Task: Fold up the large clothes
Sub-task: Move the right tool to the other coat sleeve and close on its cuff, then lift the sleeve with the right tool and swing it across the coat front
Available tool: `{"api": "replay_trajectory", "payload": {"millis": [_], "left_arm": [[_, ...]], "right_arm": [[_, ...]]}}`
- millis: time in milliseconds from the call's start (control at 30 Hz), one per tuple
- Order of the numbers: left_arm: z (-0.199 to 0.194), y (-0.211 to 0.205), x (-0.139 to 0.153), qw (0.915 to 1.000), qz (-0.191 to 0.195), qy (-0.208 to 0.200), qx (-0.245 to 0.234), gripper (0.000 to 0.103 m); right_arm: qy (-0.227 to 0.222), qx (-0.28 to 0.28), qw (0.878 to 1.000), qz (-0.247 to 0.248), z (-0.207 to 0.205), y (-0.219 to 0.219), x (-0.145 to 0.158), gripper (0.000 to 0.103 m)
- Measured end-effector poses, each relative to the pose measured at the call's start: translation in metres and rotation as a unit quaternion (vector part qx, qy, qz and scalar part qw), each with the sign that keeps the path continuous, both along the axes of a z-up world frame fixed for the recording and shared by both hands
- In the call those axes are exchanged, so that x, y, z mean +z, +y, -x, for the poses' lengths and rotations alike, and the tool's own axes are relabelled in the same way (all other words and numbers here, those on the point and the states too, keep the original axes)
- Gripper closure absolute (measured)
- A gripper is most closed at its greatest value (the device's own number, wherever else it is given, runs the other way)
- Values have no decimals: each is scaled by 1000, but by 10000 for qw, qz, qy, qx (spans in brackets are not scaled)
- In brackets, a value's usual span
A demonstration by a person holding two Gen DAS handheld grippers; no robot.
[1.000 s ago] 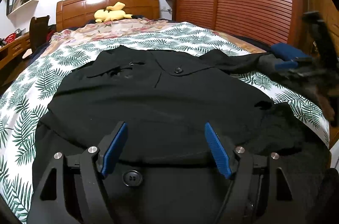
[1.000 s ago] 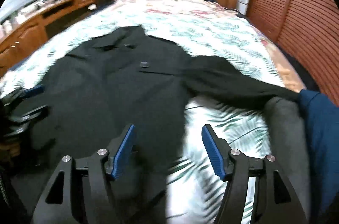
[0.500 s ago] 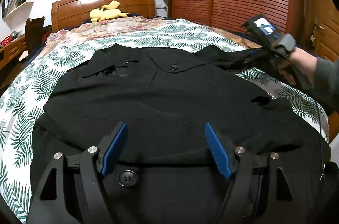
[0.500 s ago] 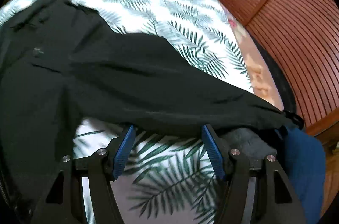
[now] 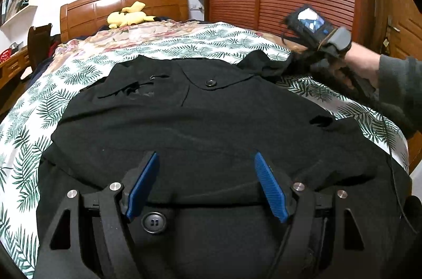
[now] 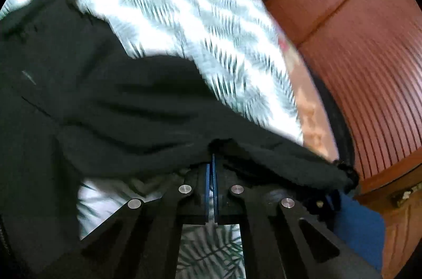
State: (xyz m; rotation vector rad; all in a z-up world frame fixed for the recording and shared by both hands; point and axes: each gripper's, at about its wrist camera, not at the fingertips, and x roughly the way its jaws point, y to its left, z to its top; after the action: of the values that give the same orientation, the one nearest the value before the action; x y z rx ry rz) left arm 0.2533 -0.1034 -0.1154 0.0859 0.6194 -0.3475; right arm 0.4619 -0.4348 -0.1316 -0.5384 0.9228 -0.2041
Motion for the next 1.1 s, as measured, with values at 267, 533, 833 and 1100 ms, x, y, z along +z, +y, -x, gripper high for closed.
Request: {"api": "replay_trajectory", "payload": {"millis": [267,533,833,1100], "left_arm": [[0,0,-1,10000,18,8,24,27],[1,3,0,9999,79,32,59,27],[0,4,1,9999,76,16,68,27],[1,5,1,9999,77,12,67,27]], "right_arm": [[-843,1488,9807,-943,82,89,64,101],[-360,1877,9695,-1535,134,113,41,98],[-667,1388,9724,-1750,147,87,50,55],[-935,503,9772,-1837,113,35,49,49]]}}
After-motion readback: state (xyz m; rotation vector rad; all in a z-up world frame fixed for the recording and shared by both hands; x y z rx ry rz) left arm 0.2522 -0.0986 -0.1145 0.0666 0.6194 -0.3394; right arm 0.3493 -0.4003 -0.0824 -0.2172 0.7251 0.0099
